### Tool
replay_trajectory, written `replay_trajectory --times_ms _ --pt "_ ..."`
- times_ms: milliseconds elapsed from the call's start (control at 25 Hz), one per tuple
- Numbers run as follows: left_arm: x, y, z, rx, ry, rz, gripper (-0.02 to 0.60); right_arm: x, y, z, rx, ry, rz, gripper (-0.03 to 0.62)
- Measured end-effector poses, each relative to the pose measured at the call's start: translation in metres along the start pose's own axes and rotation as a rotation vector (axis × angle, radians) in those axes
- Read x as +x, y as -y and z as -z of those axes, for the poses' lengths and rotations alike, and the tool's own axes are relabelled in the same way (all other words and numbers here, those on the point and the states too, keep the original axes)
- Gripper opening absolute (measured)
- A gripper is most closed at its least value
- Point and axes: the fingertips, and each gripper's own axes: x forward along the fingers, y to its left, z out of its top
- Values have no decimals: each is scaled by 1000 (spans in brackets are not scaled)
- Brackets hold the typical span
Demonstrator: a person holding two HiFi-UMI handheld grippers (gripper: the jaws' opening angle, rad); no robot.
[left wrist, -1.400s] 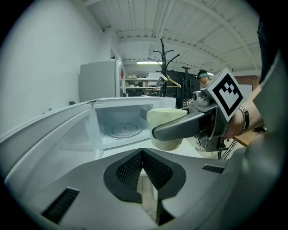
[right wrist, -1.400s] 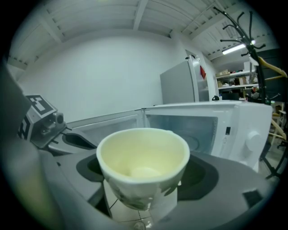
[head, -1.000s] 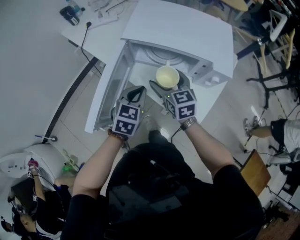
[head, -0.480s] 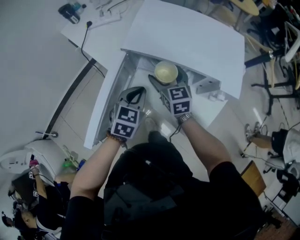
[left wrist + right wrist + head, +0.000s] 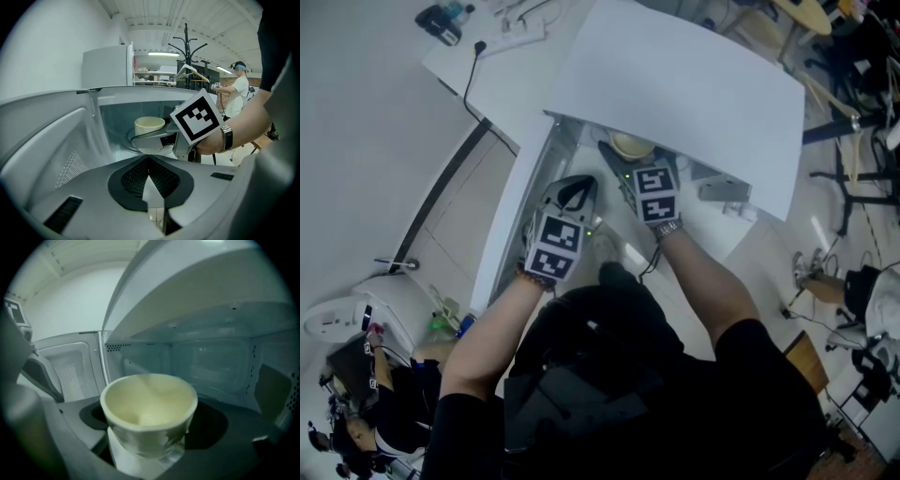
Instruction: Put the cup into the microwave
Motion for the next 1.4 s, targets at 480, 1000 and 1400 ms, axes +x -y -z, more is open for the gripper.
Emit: replay_trajectory --times_ms 480,1000,1400 --pt "10 -10 -1 -21 -4 -4 0 32 12 3 -9 -7 23 474" --pt "10 -14 9 -39 -20 -7 0 51 17 -4 0 18 62 480" --pt "11 -15 11 -38 -23 -3 0 53 22 -10 -31 35 90 482"
